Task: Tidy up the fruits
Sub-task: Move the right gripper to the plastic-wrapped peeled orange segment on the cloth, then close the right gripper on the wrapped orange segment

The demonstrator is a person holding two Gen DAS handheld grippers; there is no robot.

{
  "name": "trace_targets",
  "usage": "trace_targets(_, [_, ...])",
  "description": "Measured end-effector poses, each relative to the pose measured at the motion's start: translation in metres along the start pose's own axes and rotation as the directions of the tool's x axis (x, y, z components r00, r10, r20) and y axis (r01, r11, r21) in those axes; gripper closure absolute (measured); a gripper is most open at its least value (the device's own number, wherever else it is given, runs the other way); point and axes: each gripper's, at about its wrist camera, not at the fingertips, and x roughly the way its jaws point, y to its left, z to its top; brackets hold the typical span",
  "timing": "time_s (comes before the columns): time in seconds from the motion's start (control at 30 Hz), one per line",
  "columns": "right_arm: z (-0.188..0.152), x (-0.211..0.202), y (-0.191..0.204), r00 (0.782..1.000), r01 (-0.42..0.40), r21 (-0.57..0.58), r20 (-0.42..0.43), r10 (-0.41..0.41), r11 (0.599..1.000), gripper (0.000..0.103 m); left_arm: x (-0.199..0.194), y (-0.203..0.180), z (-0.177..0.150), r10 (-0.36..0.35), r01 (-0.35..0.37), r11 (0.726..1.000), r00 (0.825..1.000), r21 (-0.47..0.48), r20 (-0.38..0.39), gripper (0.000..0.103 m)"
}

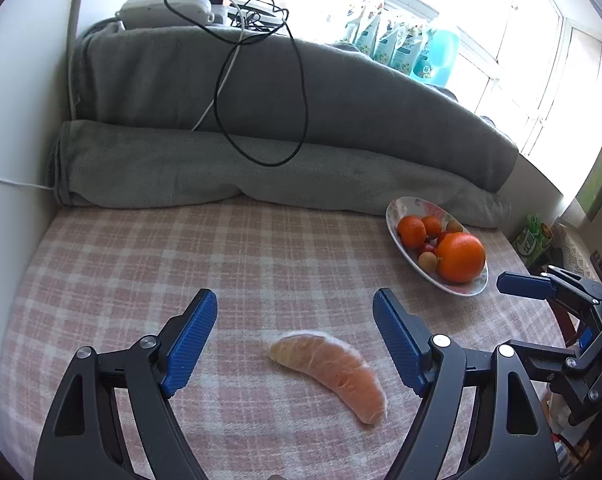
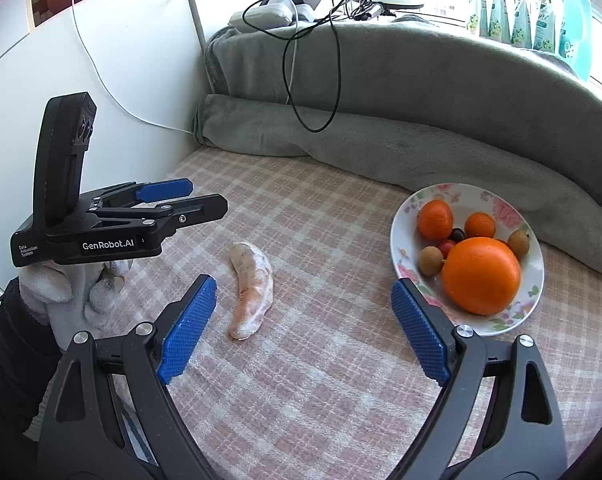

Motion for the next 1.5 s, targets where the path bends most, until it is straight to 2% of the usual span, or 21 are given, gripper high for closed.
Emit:
trace_targets(0.07, [-0.002, 0.006, 0.006, 1.000, -0.016, 0.002, -0.016, 0.016, 1.000, 0.012, 0.002, 0.006, -0.005, -0.009, 0.009, 1.000, 1.000, -0.009, -0.016, 0.024])
trace_targets(0.17, [-0.007, 0.018, 0.016, 0.999, -0.024, -0.009, -0.043, 0.024, 1.000, 0.012, 0.007, 0.014, -0.012, -0.036, 0.034, 0.999, 0.999, -0.035, -0.039, 0.031])
trace_targets(0.27, [-0.014, 0.030, 0.026, 0.996, -0.035, -0.022, -0.083, 0.033, 0.999, 0.021, 0.013, 0.021, -0.016, -0.063, 0.059, 0.996, 0.996, -0.061, -0.061, 0.033])
trace_targets(0.43, [-0.023, 0.051, 0.036, 0.988, -0.045, -0.029, -0.148, 0.040, 0.999, 0.027, 0.023, 0.021, -0.020, -0.079, 0.074, 0.995, 0.992, -0.061, -0.097, 0.038])
trace_targets(0.6, [-0.026, 0.066, 0.039, 0.979, -0.064, -0.010, -0.193, 0.061, 0.998, 0.037, 0.034, 0.019, -0.021, -0.098, 0.090, 0.994, 0.987, -0.063, -0.125, 0.041])
trace_targets(0.8, [-0.027, 0.079, 0.036, 0.972, -0.070, 0.019, -0.224, 0.073, 0.997, 0.047, 0.044, 0.021, -0.024, -0.118, 0.106, 0.991, 0.982, -0.084, -0.145, 0.042])
trace_targets(1.03, [-0.028, 0.088, 0.035, 0.968, -0.070, 0.035, -0.239, 0.076, 0.997, 0.053, 0.053, 0.017, -0.026, -0.133, 0.121, 0.989, 0.979, -0.080, -0.156, 0.043])
trace_targets(1.13, [-0.028, 0.089, 0.036, 0.968, -0.067, 0.031, -0.242, 0.073, 0.997, 0.055, 0.056, 0.017, -0.029, -0.137, 0.125, 0.989, 0.977, -0.080, -0.164, 0.047])
trace_targets(1.23, [-0.028, 0.089, 0.036, 0.968, -0.058, 0.027, -0.243, 0.063, 0.998, 0.061, 0.056, 0.017, -0.030, -0.143, 0.132, 0.988, 0.976, -0.082, -0.163, 0.048])
trace_targets(1.37, [-0.028, 0.092, 0.039, 0.967, -0.050, 0.001, -0.248, 0.049, 0.999, 0.069, 0.055, 0.015, -0.029, -0.153, 0.143, 0.987, 0.975, -0.072, -0.162, 0.055])
trace_targets(1.5, [-0.028, 0.094, 0.041, 0.968, -0.038, -0.021, -0.249, 0.032, 0.999, 0.069, 0.056, 0.013, -0.029, -0.144, 0.136, 0.989, 0.977, -0.058, -0.157, 0.057])
